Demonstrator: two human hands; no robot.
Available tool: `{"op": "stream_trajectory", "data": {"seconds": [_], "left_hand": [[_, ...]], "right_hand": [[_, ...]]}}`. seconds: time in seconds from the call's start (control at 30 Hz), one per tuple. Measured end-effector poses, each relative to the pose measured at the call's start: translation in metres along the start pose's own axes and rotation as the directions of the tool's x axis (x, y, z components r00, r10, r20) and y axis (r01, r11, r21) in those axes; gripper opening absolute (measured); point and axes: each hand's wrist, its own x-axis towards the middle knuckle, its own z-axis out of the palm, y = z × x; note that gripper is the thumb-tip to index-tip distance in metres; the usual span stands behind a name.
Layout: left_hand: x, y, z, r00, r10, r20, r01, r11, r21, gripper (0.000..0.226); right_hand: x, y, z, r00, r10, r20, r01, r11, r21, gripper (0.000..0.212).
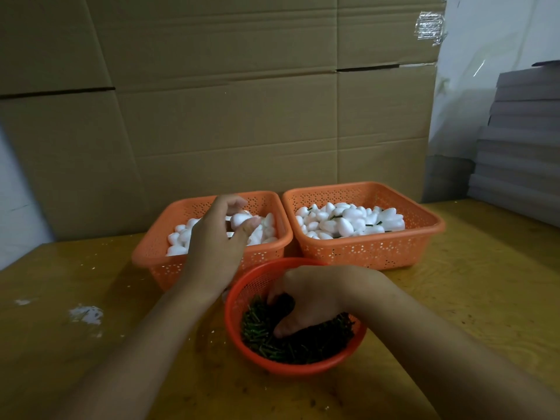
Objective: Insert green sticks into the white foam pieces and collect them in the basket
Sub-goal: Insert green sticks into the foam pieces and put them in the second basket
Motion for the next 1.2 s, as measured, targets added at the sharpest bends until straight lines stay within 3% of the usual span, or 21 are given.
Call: {"op": "stream_trajectory", "data": {"seconds": [0.1,0.33,0.47,0.63,0.83,1.03,1.2], "left_hand": [[-0.009,-0.002,-0.003,0.999,0.015,-0.048,-0.012,0.998,0.064,0.037],[-0.01,0.003,-0.007,0.996,0.054,-0.07,-0.051,0.998,0.036,0.016],[-0.015,0.007,-0.009,0.995,0.101,-0.016,-0.1,0.992,0.079,0.042],[-0.02,0.014,-0.008,0.989,0.144,0.024,-0.146,0.984,0.102,0.046],[-0.021,0.015,-0.01,0.989,0.132,0.062,-0.136,0.989,0.059,0.037],[-0.021,0.014,-0.008,0.996,0.081,-0.047,-0.083,0.995,-0.06,0.028],[-0.02,0.013,-0.009,0.995,0.091,-0.029,-0.093,0.992,-0.088,0.021]], "right_hand": [[0.0,0.001,0.0,1.0,0.0,-0.02,0.0,1.0,0.0,0.059],[0.001,0.004,0.002,1.0,0.015,-0.026,-0.015,1.0,0.015,0.063],[0.002,0.005,0.003,0.999,0.017,-0.033,-0.017,1.0,0.018,0.064],[0.003,0.005,0.003,0.999,0.016,-0.03,-0.016,1.0,0.014,0.064],[0.002,0.004,0.002,0.999,0.021,-0.036,-0.021,1.0,0.009,0.063],[0.001,0.003,0.002,0.999,0.018,-0.037,-0.017,1.0,0.008,0.063],[0.001,0.003,0.001,0.999,0.007,-0.041,-0.007,1.0,0.001,0.062]]}}
